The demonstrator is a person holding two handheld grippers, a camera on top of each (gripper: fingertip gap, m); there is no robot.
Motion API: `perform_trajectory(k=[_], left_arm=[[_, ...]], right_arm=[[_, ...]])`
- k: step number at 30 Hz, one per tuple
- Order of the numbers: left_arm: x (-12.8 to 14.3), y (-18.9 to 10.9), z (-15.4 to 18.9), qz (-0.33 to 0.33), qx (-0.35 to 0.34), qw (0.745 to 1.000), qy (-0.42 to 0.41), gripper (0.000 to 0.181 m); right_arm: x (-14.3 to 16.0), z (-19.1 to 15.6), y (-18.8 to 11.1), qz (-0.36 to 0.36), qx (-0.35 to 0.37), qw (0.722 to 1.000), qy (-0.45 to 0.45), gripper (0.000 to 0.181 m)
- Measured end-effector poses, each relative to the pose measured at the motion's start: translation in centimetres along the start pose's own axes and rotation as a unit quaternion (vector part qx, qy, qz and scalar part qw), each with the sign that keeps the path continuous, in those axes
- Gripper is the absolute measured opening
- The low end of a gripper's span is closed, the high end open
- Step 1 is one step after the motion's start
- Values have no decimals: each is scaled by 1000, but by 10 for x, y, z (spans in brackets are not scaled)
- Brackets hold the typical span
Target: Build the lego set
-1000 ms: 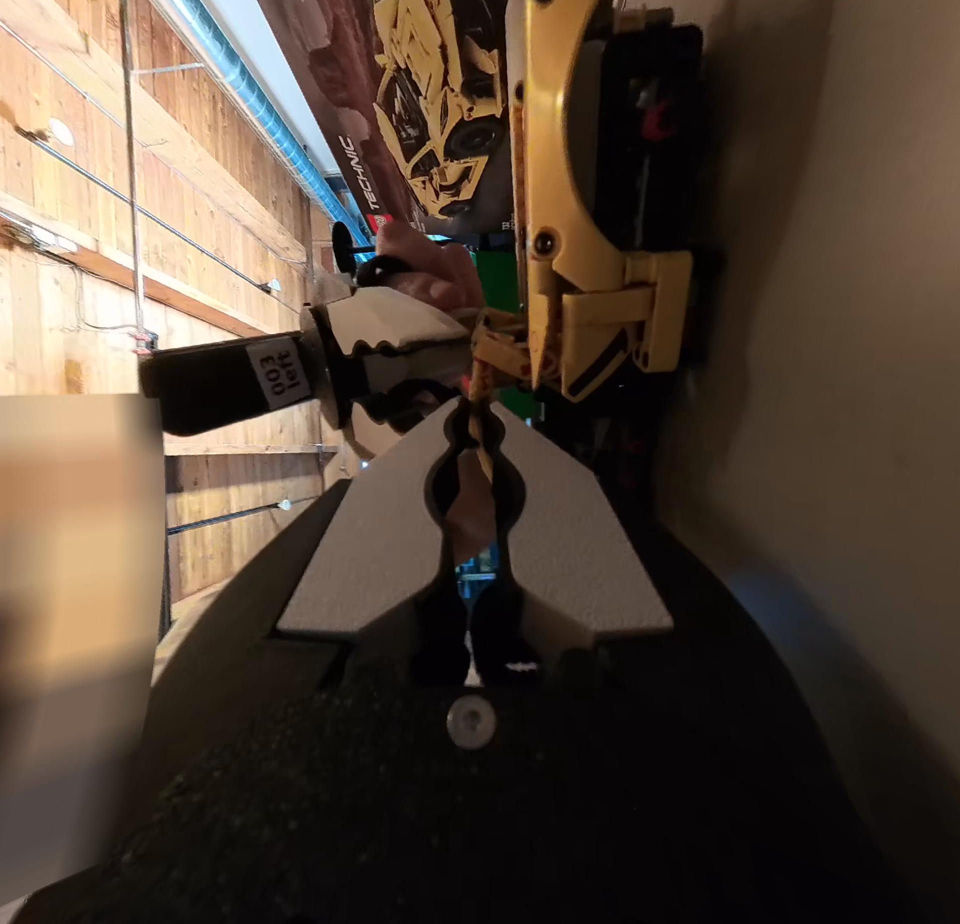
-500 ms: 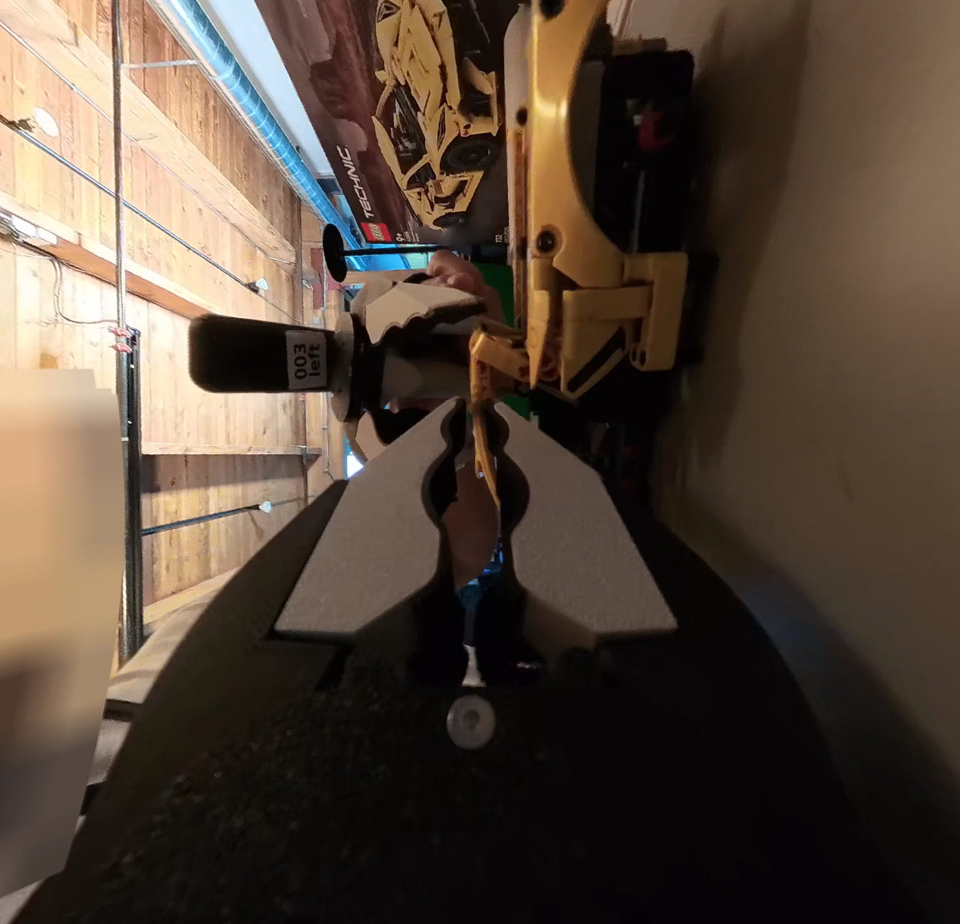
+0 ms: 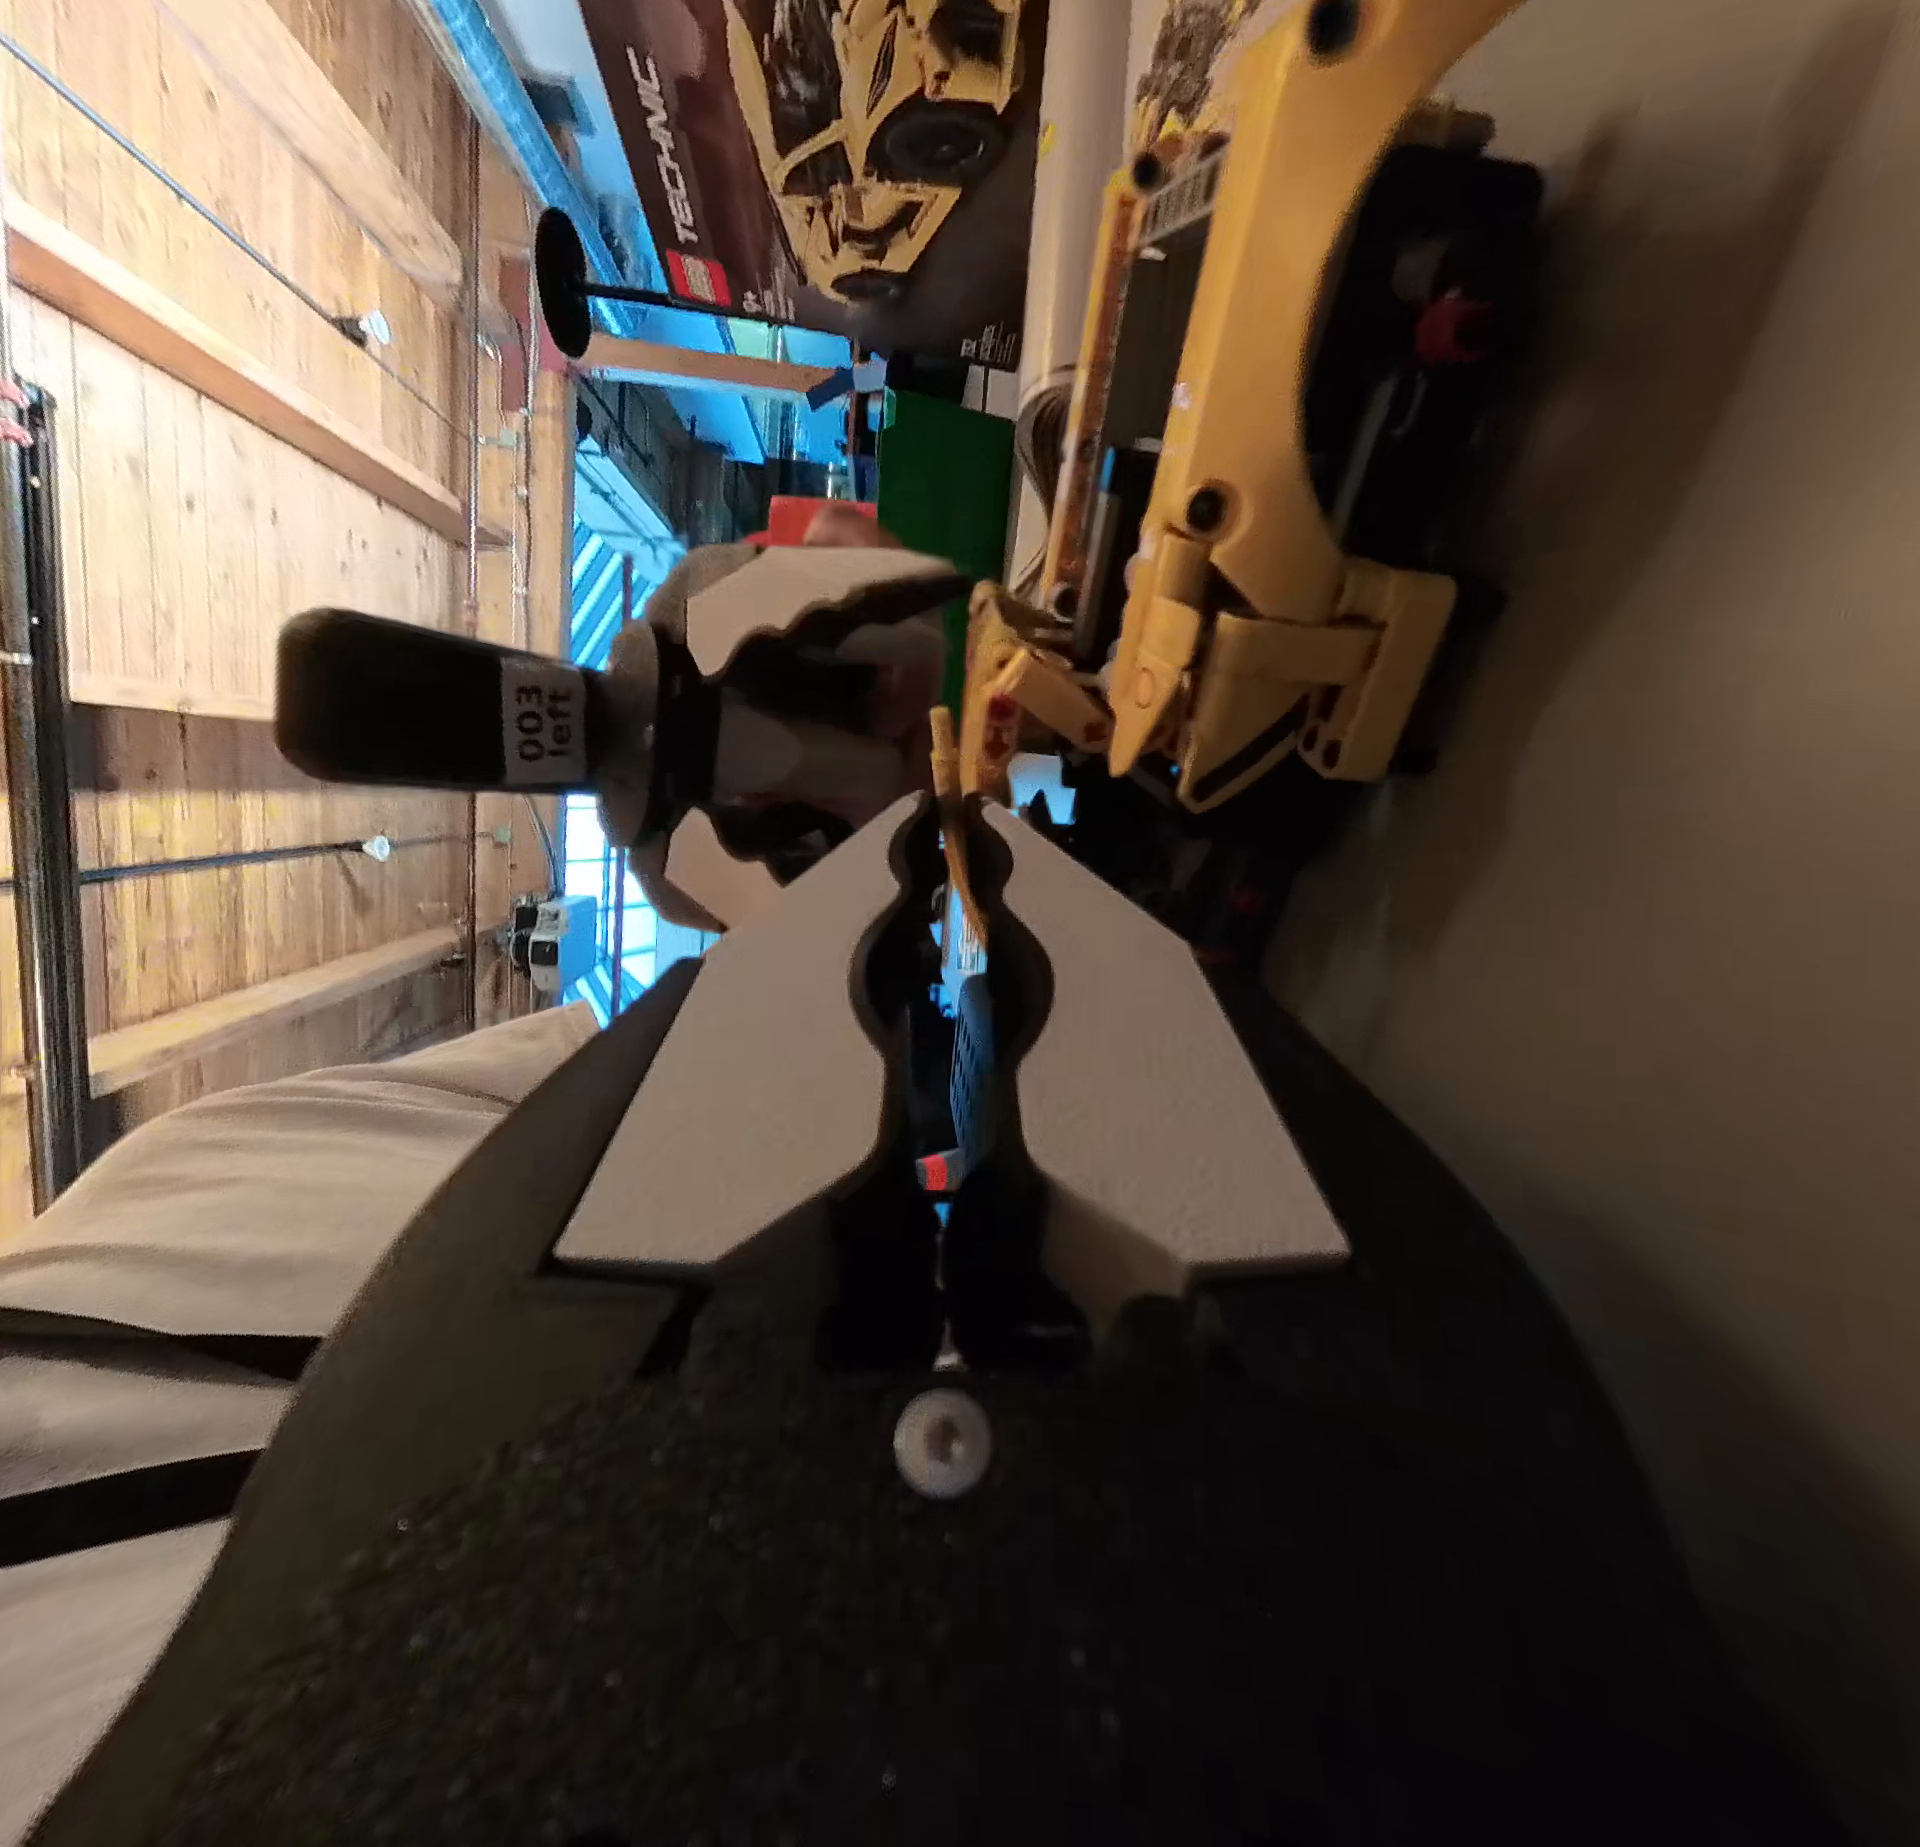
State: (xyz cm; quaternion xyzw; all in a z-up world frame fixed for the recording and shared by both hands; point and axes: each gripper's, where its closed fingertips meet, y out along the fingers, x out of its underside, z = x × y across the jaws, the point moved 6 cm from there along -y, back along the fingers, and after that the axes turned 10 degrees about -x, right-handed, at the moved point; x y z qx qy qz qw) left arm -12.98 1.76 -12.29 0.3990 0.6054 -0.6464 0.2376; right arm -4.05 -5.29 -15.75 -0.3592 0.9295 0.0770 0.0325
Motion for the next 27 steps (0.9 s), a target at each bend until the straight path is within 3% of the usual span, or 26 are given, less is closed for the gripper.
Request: perform_trajectory(k=[4,9,11,15,19,24,27], left_arm=[[9,-29,10,76,-121,987,-70,66],[47,-34,38,72,-151,972,-163,66],[54,-32,45,55,-170,969,-172,66],[59,-28,45,35,-222,961,-161,66],[63,-24,45,18,-219,960,-173,64],[63,-25,46,41,-219,954,-201,59],[67,-29,43,29,-242,953,-178,55]], right_arm=[[2,0,3,-9,-20,999,24,4],[7,-3,-2,-63,-45,997,16,9],[16,3,-6,-122,7,992,-35,22],[29,7,-5,-206,99,956,-181,22],[37,8,1,-247,134,926,-251,23],[36,8,9,-228,123,940,-223,16],[41,9,18,-231,117,943,-211,14]])
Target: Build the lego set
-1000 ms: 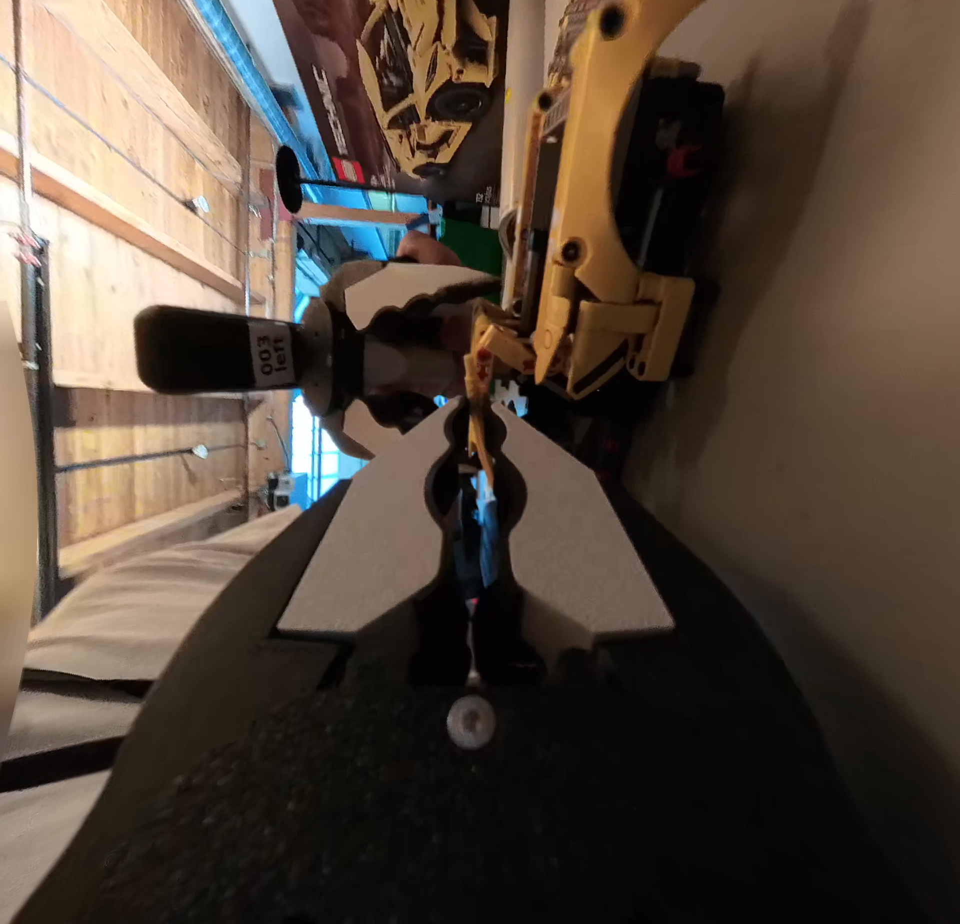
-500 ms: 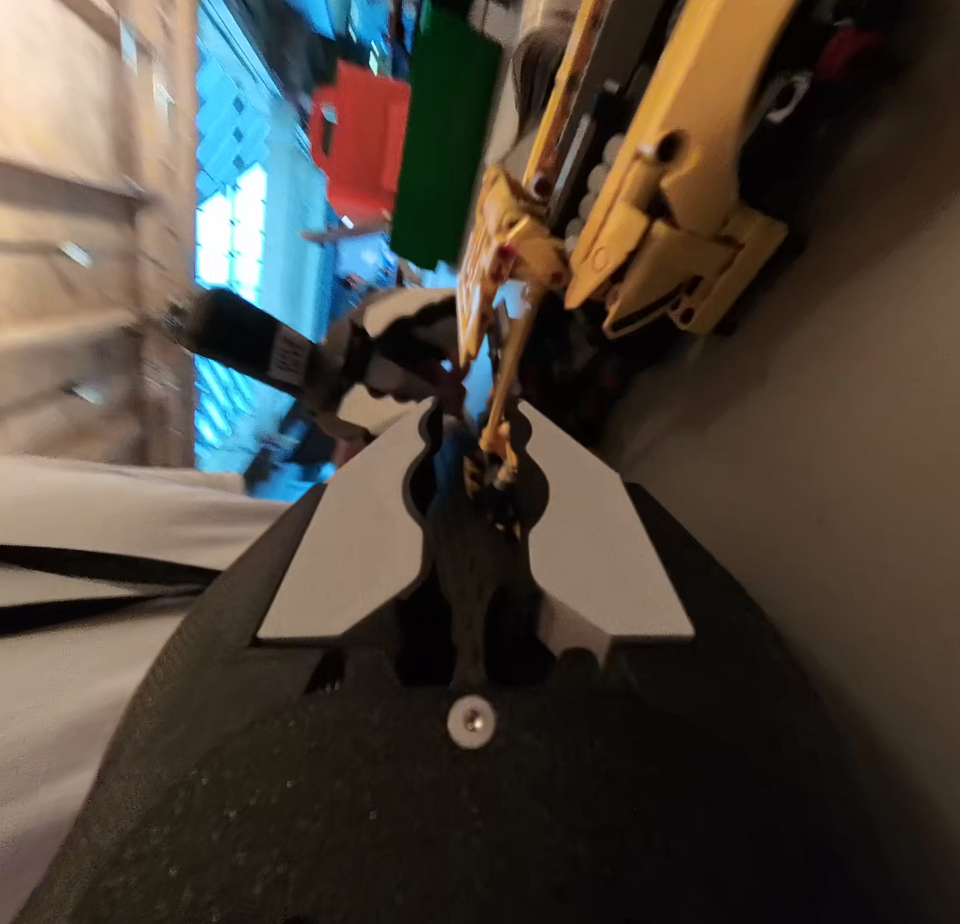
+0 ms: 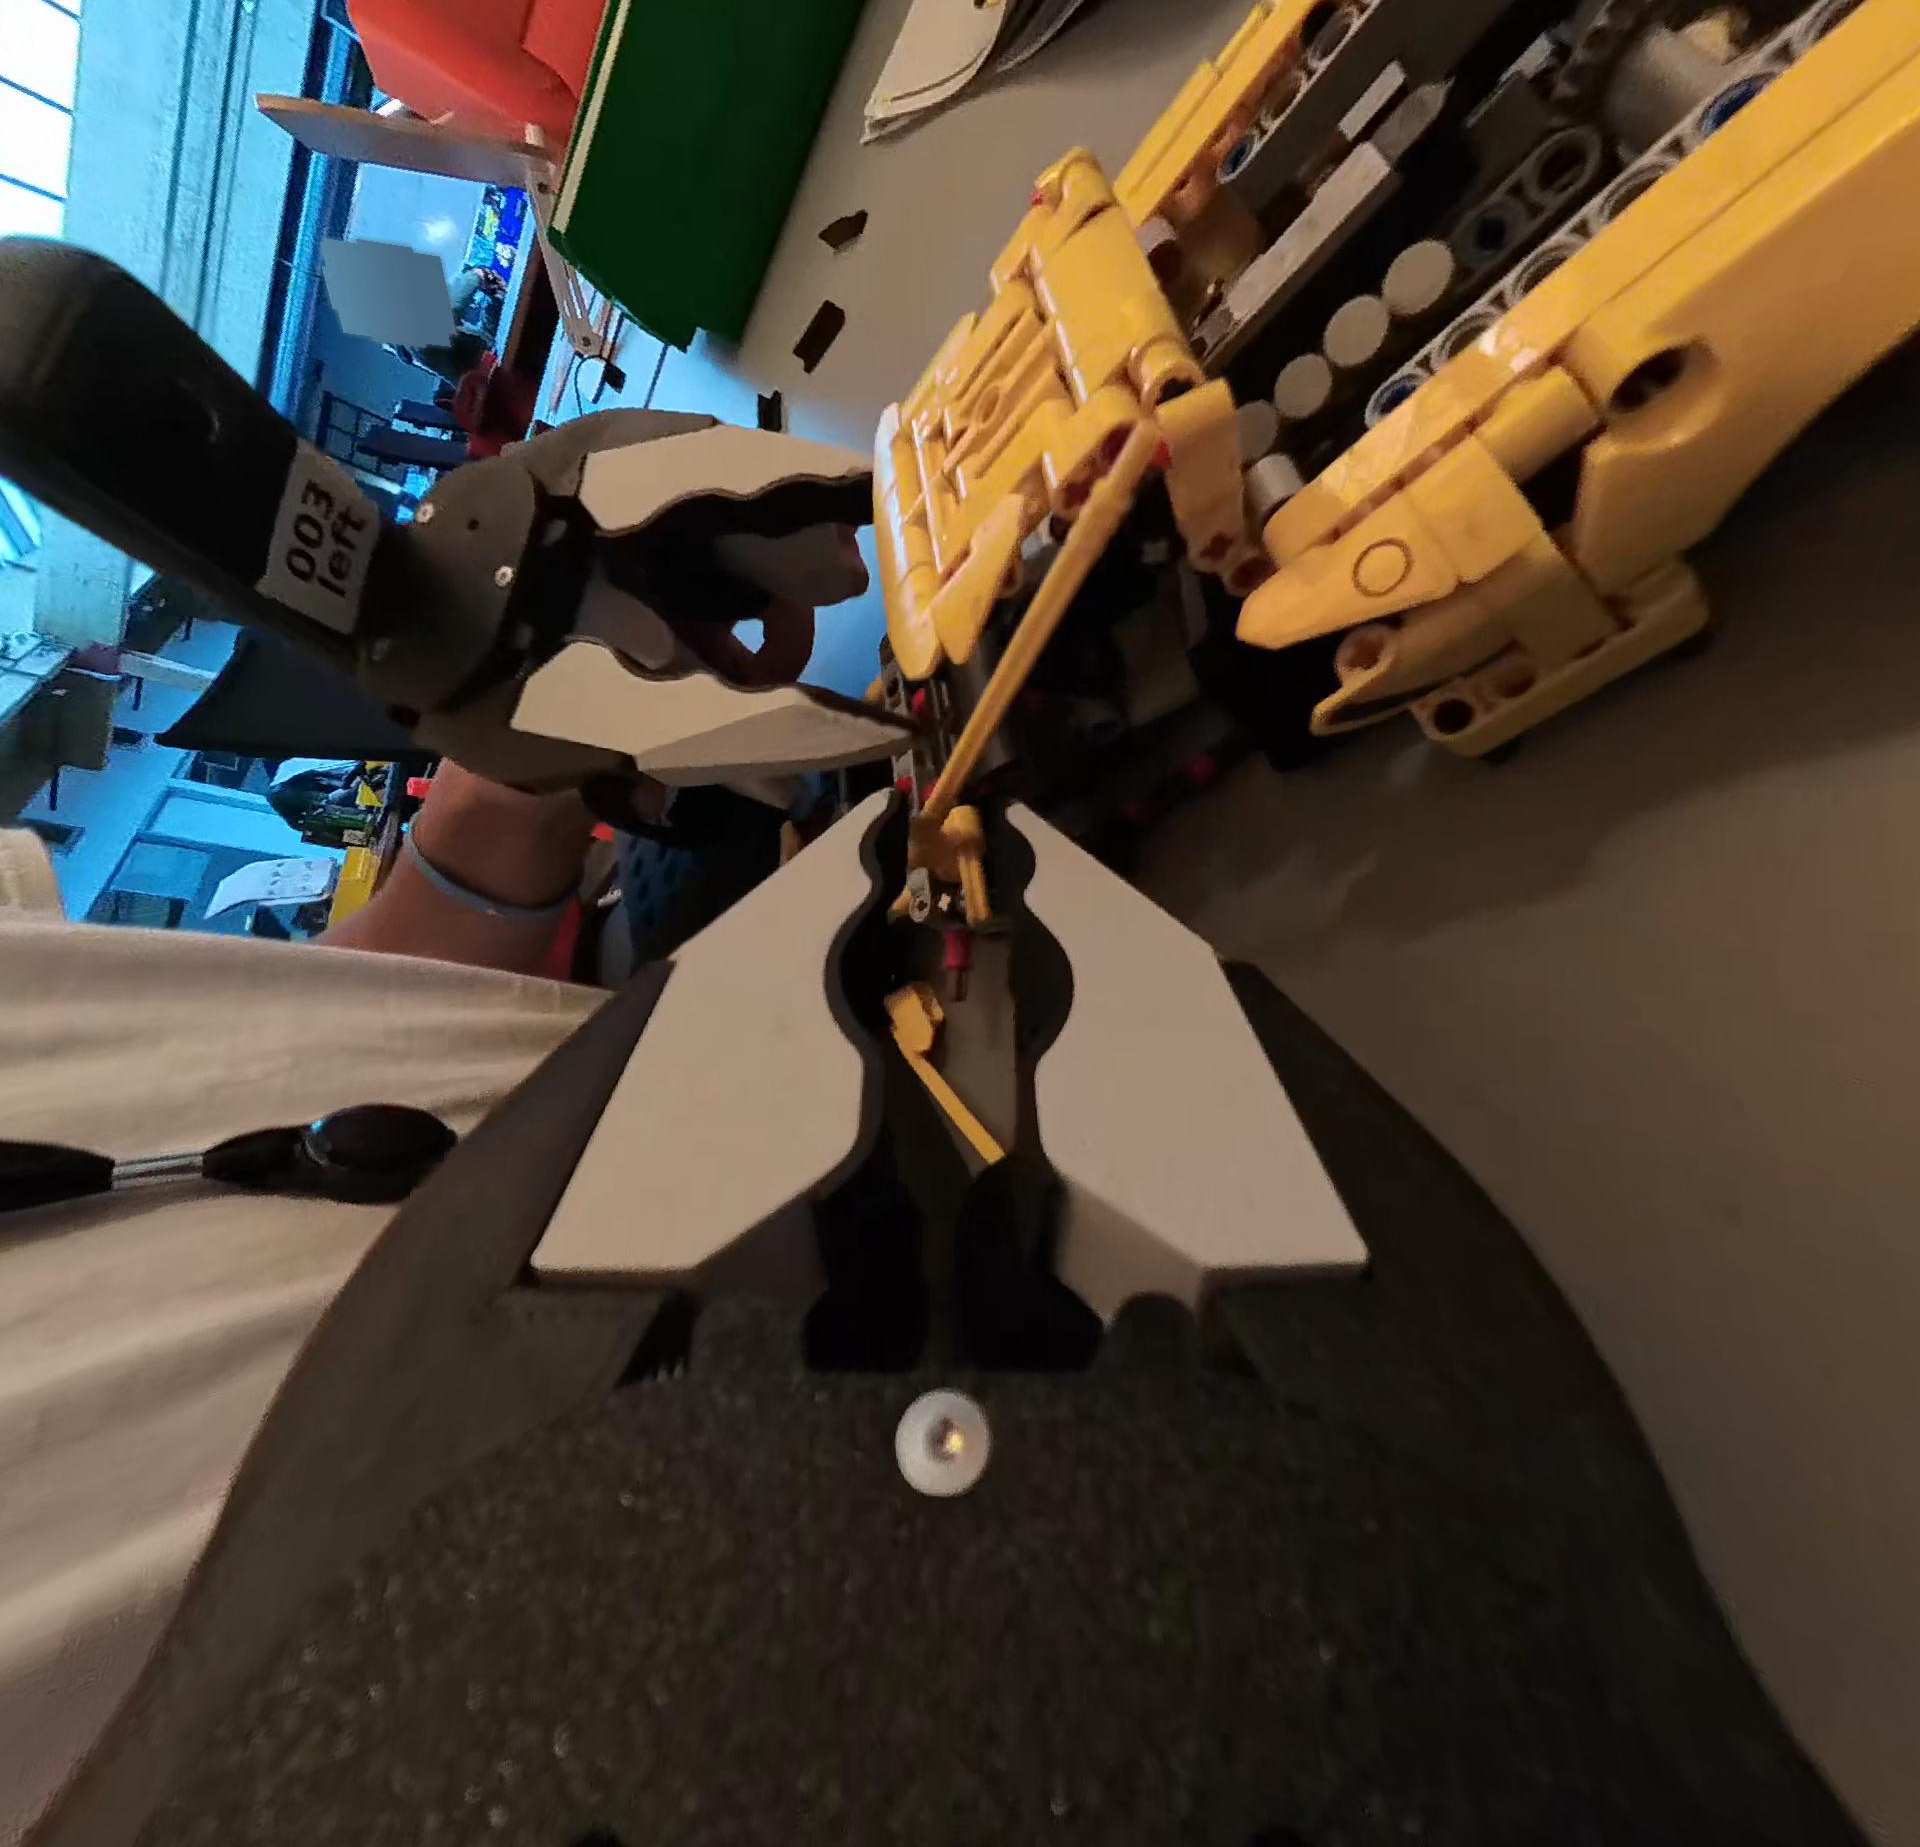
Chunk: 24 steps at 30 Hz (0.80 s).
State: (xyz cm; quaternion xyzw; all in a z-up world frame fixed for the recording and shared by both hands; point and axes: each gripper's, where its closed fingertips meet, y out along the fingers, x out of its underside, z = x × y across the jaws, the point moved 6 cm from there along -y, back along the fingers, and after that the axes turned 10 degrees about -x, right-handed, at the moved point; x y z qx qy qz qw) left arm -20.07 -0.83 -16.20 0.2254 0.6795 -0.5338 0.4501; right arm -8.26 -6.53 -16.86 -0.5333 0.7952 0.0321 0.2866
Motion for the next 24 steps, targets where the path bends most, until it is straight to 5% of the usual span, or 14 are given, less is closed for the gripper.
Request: perform_trajectory(k=[7,11,24], left_arm=[[0,-22,-29,-17,-48,999,-10,55],[7,-43,-18,-6,-63,998,2,54],[2,-20,13,-2,-102,993,59,22]], right_arm=[[-9,-8,41,20,0,999,32,14],[-11,-14,60,18,-23,999,35,19],[-38,-13,26,88,-80,989,83,4]])
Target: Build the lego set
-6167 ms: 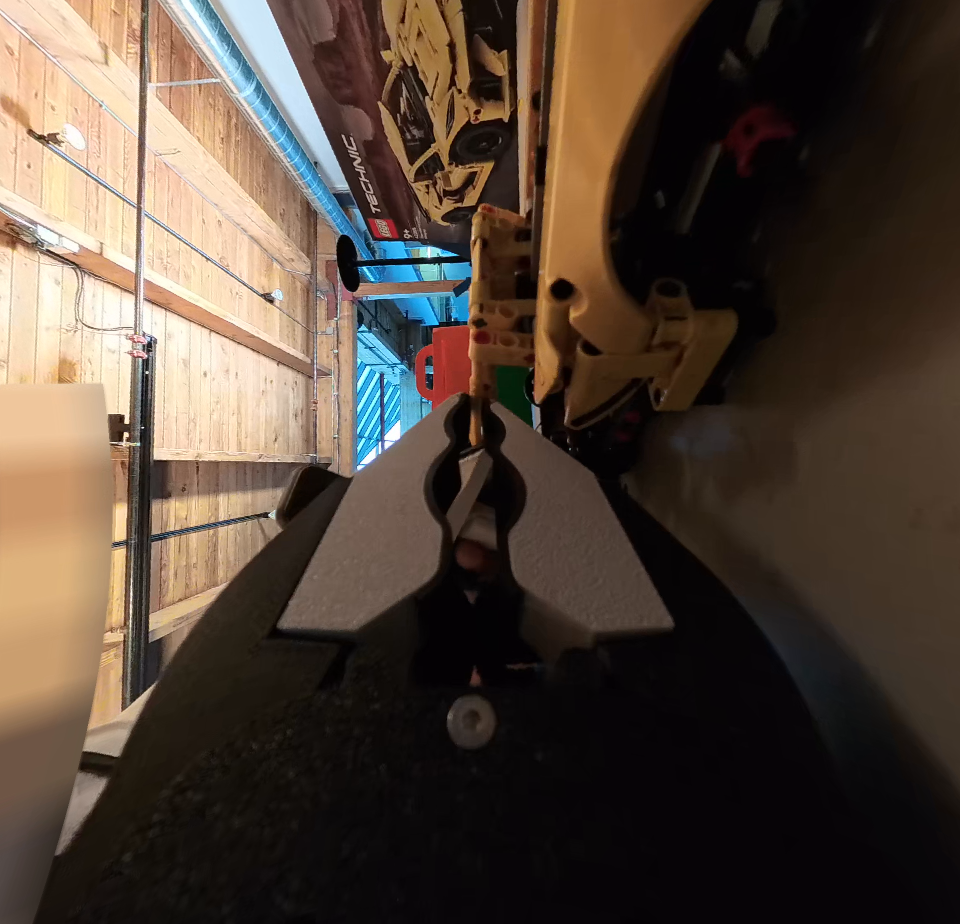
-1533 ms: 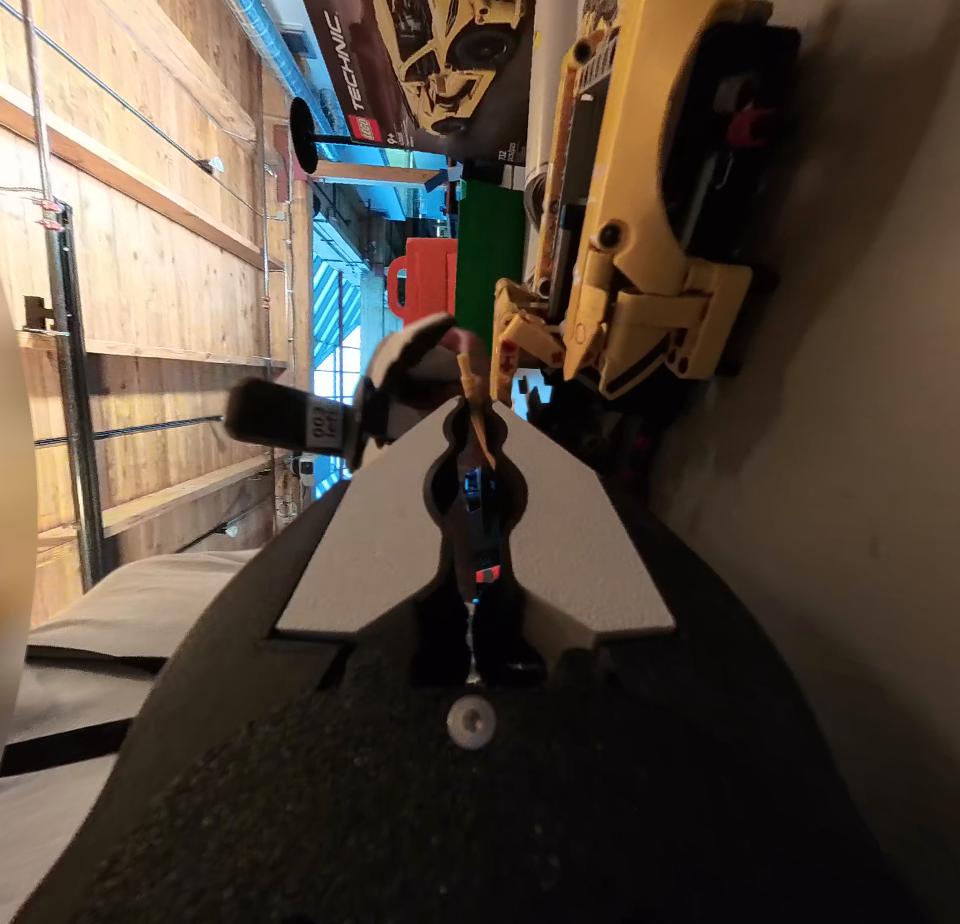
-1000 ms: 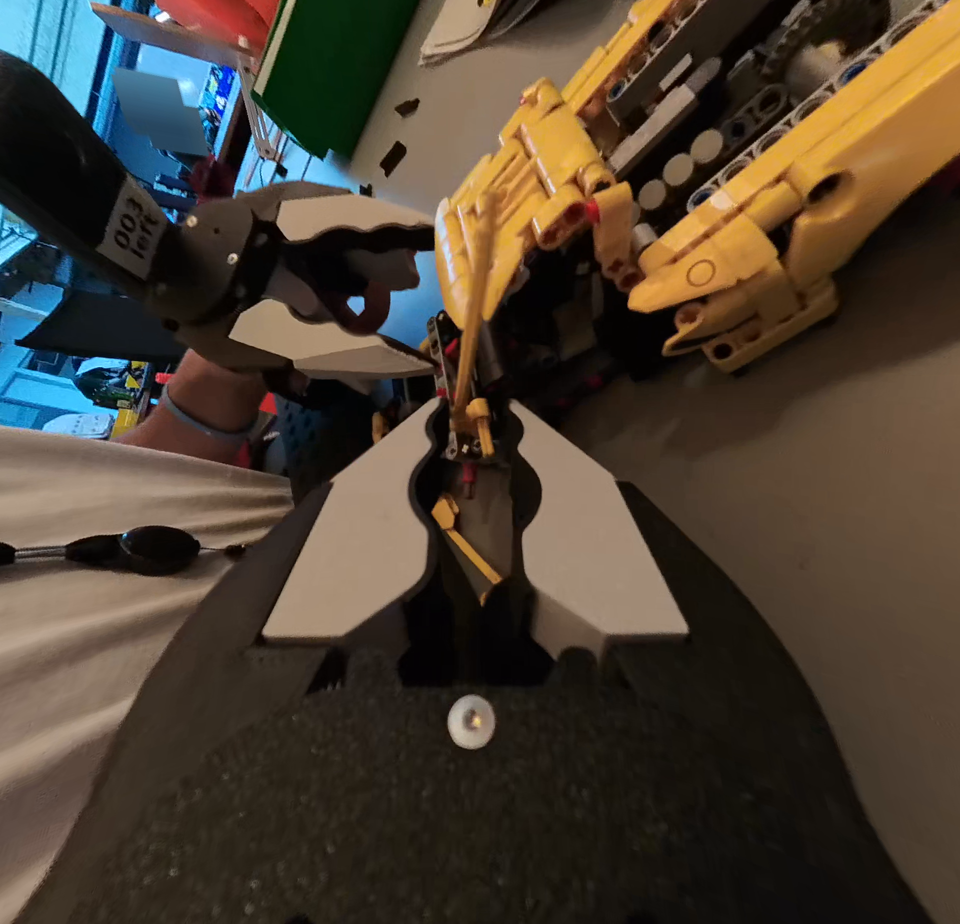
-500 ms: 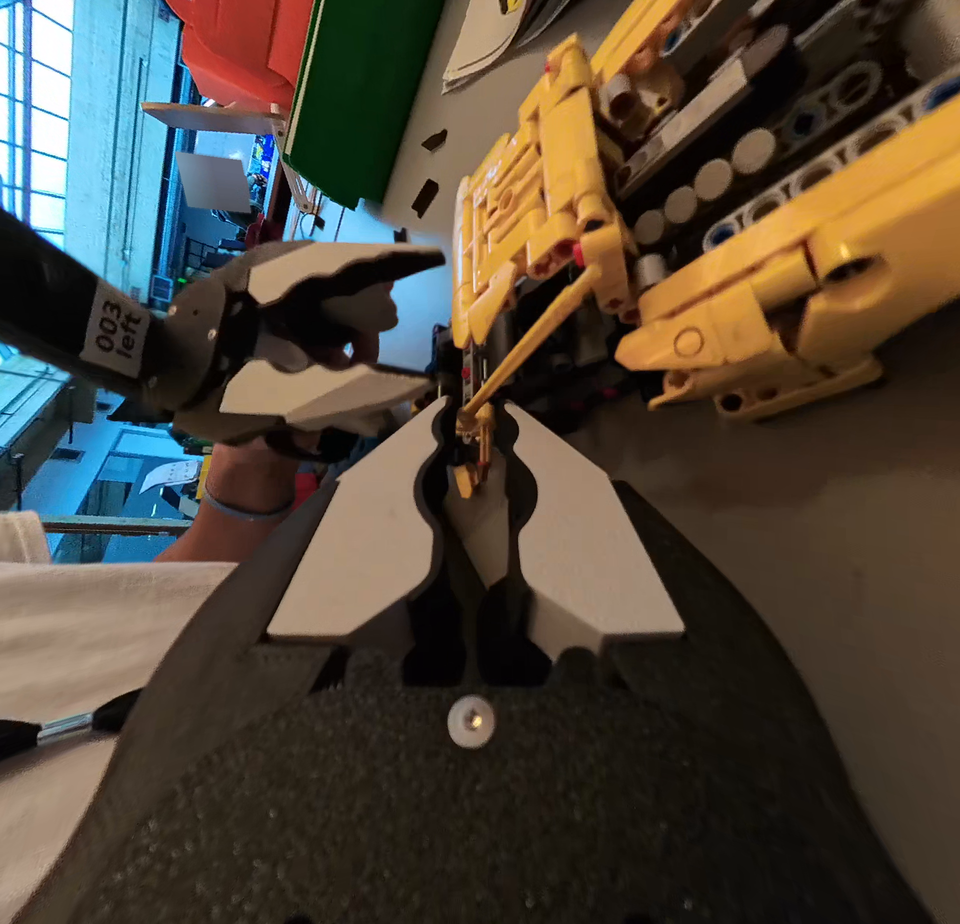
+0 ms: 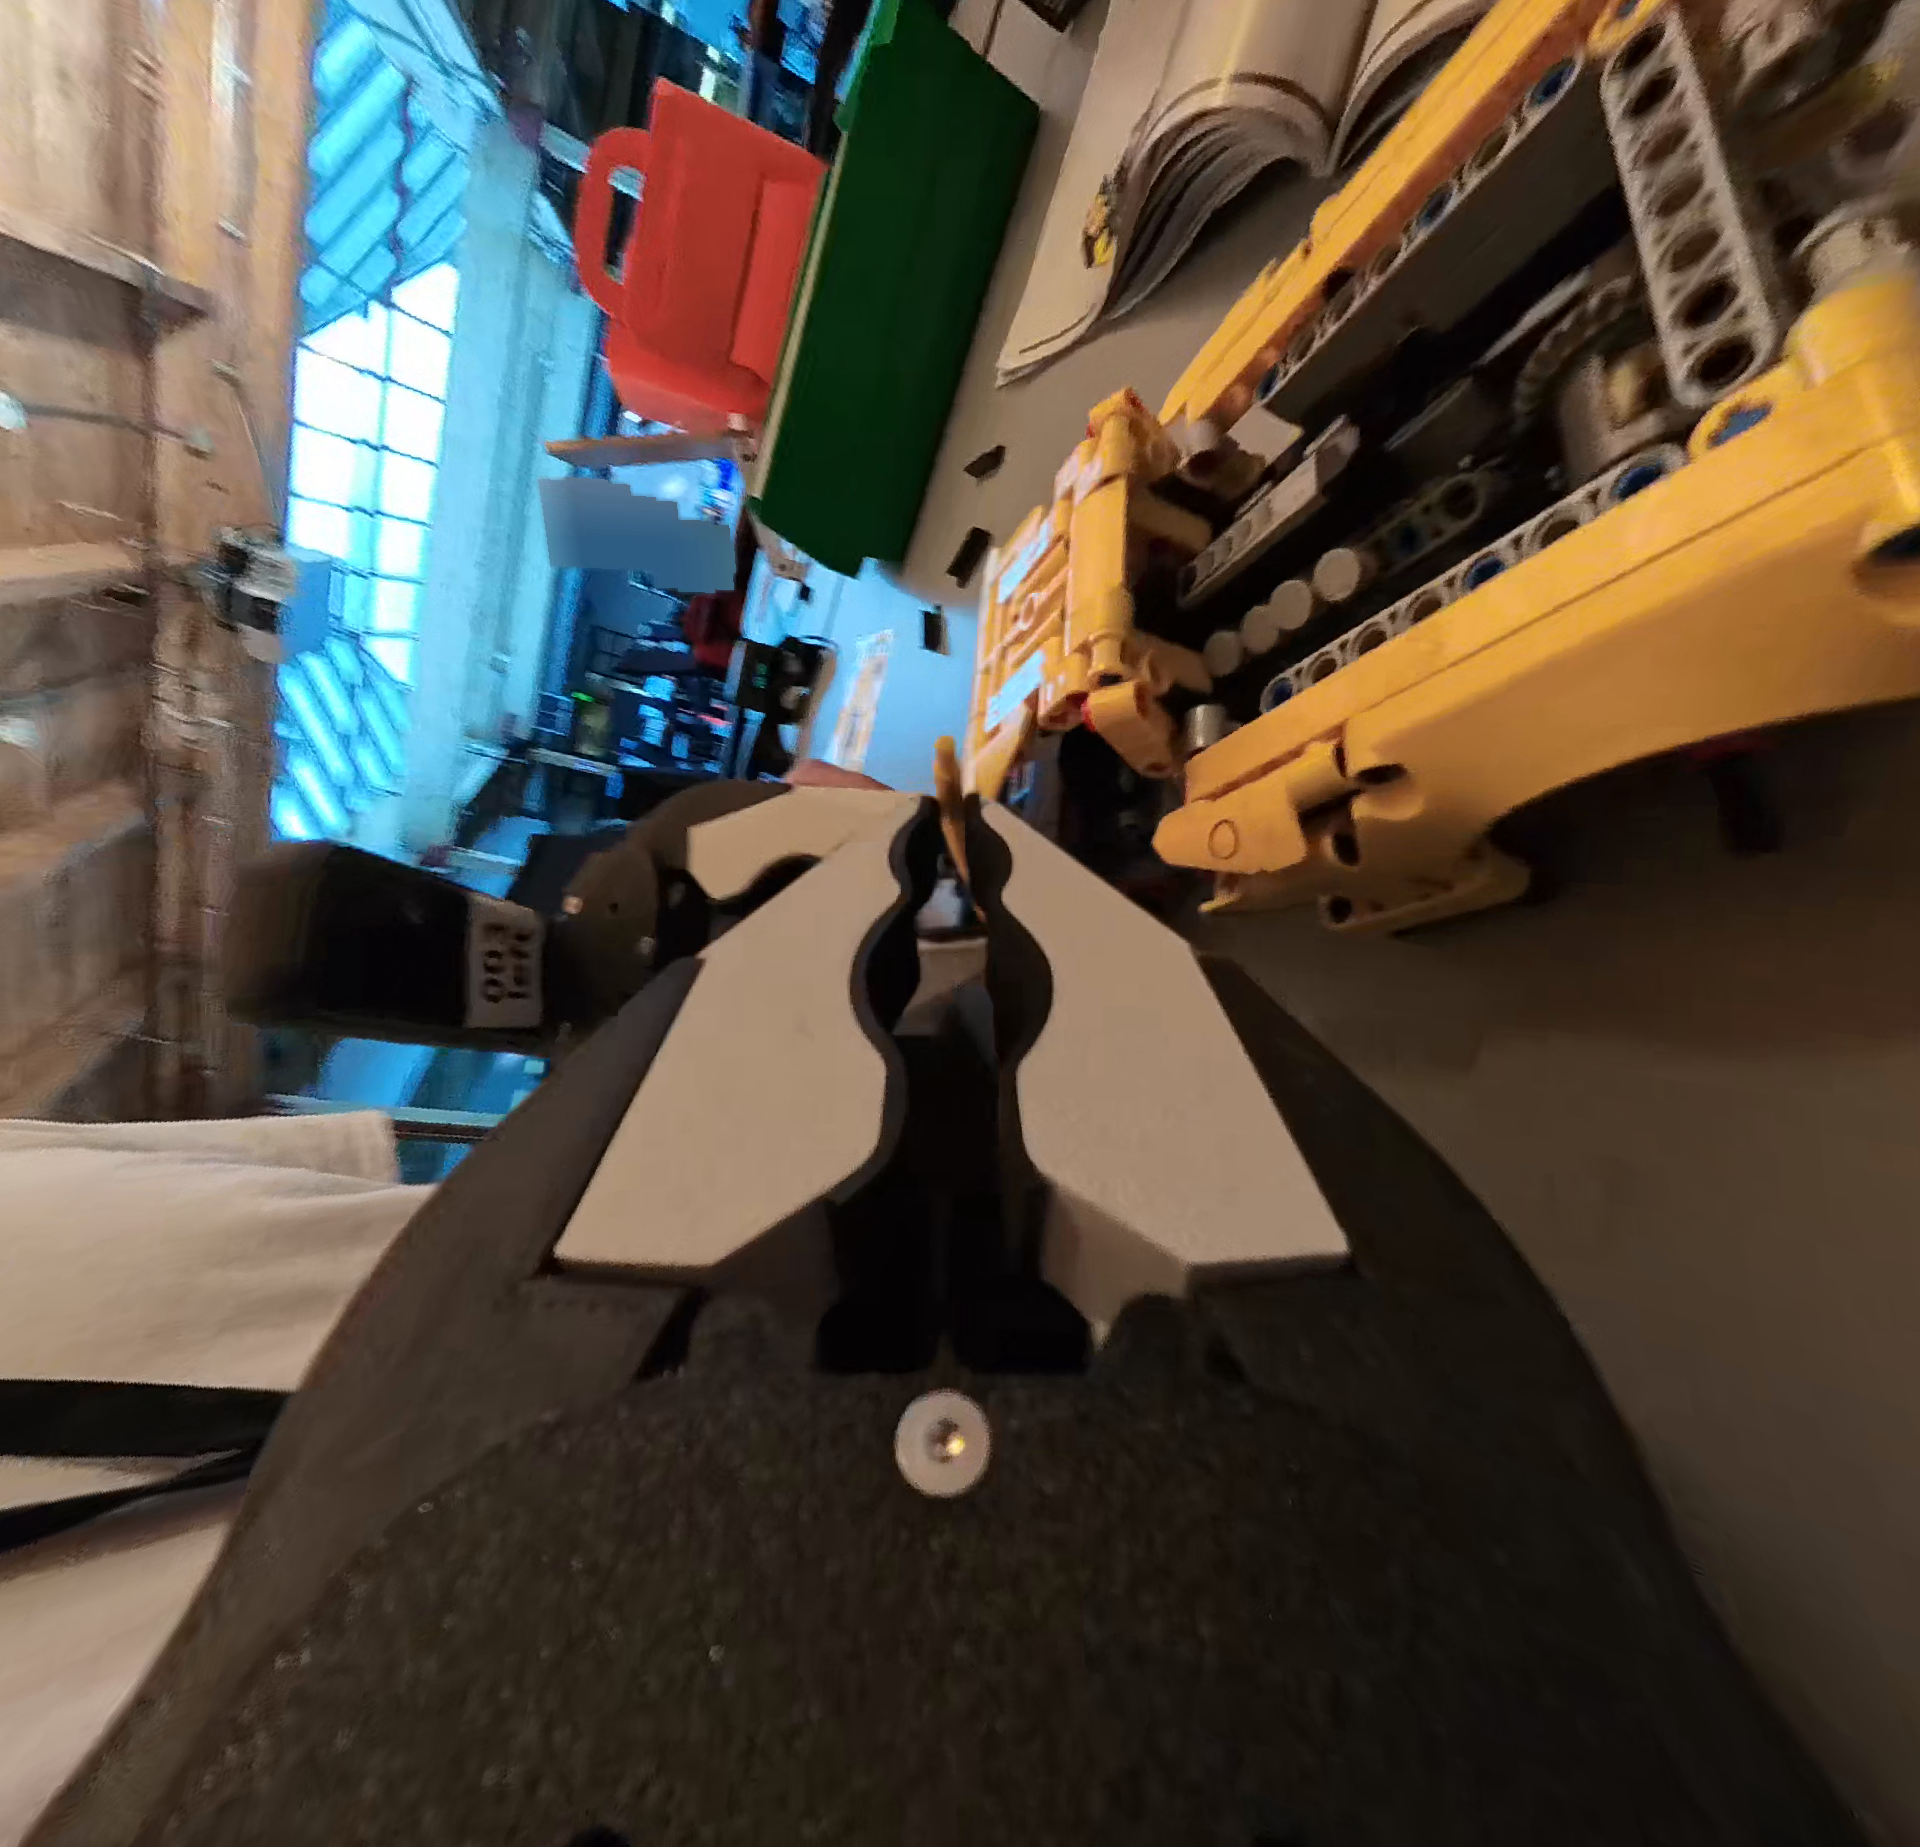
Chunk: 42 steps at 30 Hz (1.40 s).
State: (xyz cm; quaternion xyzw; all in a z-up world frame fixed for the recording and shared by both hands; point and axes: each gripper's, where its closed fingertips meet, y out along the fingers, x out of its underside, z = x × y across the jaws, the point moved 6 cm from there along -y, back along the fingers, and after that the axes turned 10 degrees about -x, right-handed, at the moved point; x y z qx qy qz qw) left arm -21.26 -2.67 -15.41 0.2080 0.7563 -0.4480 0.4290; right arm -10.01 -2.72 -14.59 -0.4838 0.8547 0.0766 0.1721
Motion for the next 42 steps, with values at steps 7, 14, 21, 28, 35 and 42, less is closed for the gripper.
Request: perform_trajectory(k=[7,14,21,28,35,42], left_arm=[[-1,2,2,0,-18,1000,4,4],[-1,1,3,2,-4,1000,-2,3],[0,0,1,2,9,1000,-24,3],[0,0,1,3,11,1000,-25,3],[0,0,1,5,11,1000,-29,3],[-1,1,1,5,10,1000,-28,3]], right_arm=[[4,8,3,57,-67,992,92,5],[2,2,-1,68,-46,995,62,4],[7,12,5,104,-139,964,201,3],[11,20,8,150,-149,940,267,3],[14,20,5,181,-143,934,273,3],[13,22,6,185,-143,932,276,3]])
